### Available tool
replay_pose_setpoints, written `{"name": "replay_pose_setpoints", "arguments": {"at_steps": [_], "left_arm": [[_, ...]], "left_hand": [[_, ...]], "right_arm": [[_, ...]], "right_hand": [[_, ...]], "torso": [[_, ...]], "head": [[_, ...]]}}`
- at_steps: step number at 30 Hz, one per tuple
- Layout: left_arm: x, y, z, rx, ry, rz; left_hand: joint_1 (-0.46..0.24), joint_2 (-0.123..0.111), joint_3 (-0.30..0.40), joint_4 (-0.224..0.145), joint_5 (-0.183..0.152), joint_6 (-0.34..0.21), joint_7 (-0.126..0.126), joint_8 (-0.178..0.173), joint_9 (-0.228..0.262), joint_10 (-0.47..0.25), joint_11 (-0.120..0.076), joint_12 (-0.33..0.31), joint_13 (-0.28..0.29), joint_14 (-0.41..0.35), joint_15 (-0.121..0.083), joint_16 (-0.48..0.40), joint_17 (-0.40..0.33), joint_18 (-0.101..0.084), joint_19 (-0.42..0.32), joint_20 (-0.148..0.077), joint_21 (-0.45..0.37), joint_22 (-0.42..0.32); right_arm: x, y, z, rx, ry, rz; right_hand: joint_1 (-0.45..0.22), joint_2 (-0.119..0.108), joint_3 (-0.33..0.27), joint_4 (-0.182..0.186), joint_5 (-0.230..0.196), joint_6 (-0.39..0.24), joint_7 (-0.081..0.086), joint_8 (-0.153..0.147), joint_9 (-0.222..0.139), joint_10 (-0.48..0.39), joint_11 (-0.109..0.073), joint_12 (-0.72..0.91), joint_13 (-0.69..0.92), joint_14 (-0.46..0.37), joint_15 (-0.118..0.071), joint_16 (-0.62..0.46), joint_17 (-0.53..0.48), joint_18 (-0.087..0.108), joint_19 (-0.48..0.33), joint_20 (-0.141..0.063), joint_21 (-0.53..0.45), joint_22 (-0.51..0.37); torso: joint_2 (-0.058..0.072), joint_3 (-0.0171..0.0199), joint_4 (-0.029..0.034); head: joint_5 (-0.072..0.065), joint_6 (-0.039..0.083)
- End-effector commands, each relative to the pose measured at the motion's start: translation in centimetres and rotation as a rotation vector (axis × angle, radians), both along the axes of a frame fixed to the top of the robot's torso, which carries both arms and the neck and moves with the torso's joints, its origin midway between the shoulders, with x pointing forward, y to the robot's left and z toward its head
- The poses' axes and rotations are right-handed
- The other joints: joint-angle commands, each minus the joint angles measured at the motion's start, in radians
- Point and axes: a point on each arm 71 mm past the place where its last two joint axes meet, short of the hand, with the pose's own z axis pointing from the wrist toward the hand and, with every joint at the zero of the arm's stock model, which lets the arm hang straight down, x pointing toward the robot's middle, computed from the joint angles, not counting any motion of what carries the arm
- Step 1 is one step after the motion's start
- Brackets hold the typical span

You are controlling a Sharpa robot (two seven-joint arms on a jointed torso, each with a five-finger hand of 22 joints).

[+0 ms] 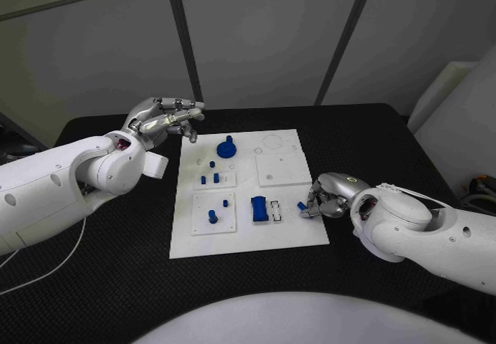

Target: Assemble the parts on the task board

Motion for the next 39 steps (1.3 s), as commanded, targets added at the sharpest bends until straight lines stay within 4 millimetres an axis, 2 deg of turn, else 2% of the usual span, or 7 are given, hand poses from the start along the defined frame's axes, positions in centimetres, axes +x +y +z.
{"name": "replay_pose_setpoints", "arguments": {"at_steps": [1,9,15,17,20,24,39], "left_arm": [[0.0,0.0,0.2,-0.006,-0.013,-0.005],[0.0,0.0,0.2,-0.005,-0.012,-0.006],[-0.1,0.1,0.2,-0.004,-0.011,-0.004],[-0.1,0.1,0.2,-0.004,-0.011,-0.004],[-0.1,0.2,0.2,-0.003,-0.010,-0.003],[0.0,0.1,0.2,-0.003,-0.010,-0.003],[0.0,0.0,0.2,-0.004,-0.010,-0.003]], "left_hand": [[0.001,0.003,-0.001,0.000,0.001,-0.007,-0.001,0.005,0.001,-0.007,0.002,0.007,-0.001,-0.005,0.000,0.004,-0.001,0.013,-0.001,0.005,-0.001,-0.001],[0.001,0.003,-0.001,0.000,0.001,-0.007,-0.001,0.005,0.001,-0.007,0.002,0.007,-0.001,-0.005,0.000,0.004,-0.001,0.013,-0.001,0.005,-0.001,-0.001],[0.001,0.004,-0.001,-0.001,0.001,-0.007,-0.001,0.006,0.001,-0.007,0.002,0.008,-0.001,-0.005,0.000,0.005,-0.002,0.013,-0.001,0.005,-0.002,-0.001],[0.001,0.004,-0.001,-0.001,0.001,-0.007,-0.001,0.006,0.001,-0.007,0.002,0.008,-0.001,-0.005,0.000,0.005,-0.002,0.013,-0.001,0.005,-0.002,-0.001],[0.001,0.004,-0.001,-0.001,0.001,-0.007,-0.001,0.006,0.001,-0.007,0.002,0.008,-0.001,-0.005,0.000,0.005,-0.002,0.013,-0.001,0.005,-0.002,-0.001],[0.001,0.004,-0.001,-0.001,0.001,-0.007,-0.001,0.006,0.001,-0.007,0.002,0.008,-0.001,-0.005,0.000,0.005,-0.002,0.013,-0.001,0.005,-0.002,-0.001],[-0.005,0.005,-0.004,0.004,0.001,-0.008,0.000,0.008,0.001,-0.008,0.003,0.010,-0.002,-0.005,0.001,0.006,-0.002,0.013,-0.001,0.006,-0.002,-0.001]], "right_arm": [[-0.5,0.3,-1.4,-0.119,0.055,0.055],[-0.5,1.1,-1.5,-0.176,0.031,0.100],[-0.5,1.3,-1.3,-0.185,-0.002,0.104],[-0.5,1.3,-1.1,-0.179,-0.017,0.095],[-0.6,1.1,-0.8,-0.148,-0.026,0.072],[-1.1,1.0,0.0,-0.025,-0.028,0.014],[-1.9,2.0,0.9,0.205,0.027,-0.088]], "right_hand": [[0.053,0.023,0.017,-0.025,-0.030,-0.002,-0.007,-0.009,-0.023,0.000,-0.007,-0.008,-0.067,0.070,-0.010,-0.007,0.101,-0.008,-0.003,-0.009,-0.005,-0.001],[0.087,0.024,0.039,-0.052,-0.040,-0.001,-0.007,-0.013,-0.018,-0.003,-0.007,-0.013,-0.068,0.071,-0.011,-0.006,0.103,-0.009,-0.002,-0.009,-0.005,0.001],[0.102,0.031,0.059,-0.063,-0.026,0.003,-0.008,-0.016,-0.016,-0.003,-0.008,-0.013,-0.065,0.071,-0.011,-0.006,0.104,-0.009,-0.001,-0.010,-0.005,0.002],[0.106,0.039,0.072,-0.065,0.003,0.011,-0.013,-0.015,-0.014,0.001,-0.012,-0.010,-0.061,0.071,-0.014,-0.005,0.105,-0.009,0.000,-0.012,-0.004,0.004],[0.101,0.040,0.091,-0.062,0.070,0.016,-0.017,-0.016,-0.010,0.003,-0.017,-0.010,-0.059,0.072,-0.017,-0.005,0.107,-0.010,0.002,-0.016,-0.002,0.006],[0.100,0.045,0.118,-0.061,0.113,0.023,-0.025,-0.012,-0.002,0.015,-0.022,0.004,-0.044,0.076,-0.022,0.006,0.124,-0.013,0.009,-0.020,0.007,0.021],[0.067,0.034,0.141,-0.040,0.107,0.031,-0.031,-0.007,0.011,0.031,-0.027,0.021,-0.026,0.079,-0.027,0.015,0.138,-0.016,0.018,-0.025,0.019,0.039]], "torso": [[0.000,-0.0003,-0.0003],[0.000,0.0001,0.0009],[-0.001,0.0001,-0.0027],[0.000,0.0003,-0.0022],[-0.001,0.0008,-0.0015],[0.000,-0.0006,0.0017],[0.001,0.0000,-0.0005]], "head": [[-0.001,-0.001],[-0.001,-0.003],[0.000,-0.003],[0.000,-0.004],[-0.001,-0.004],[-0.005,0.000],[0.002,0.002]]}}
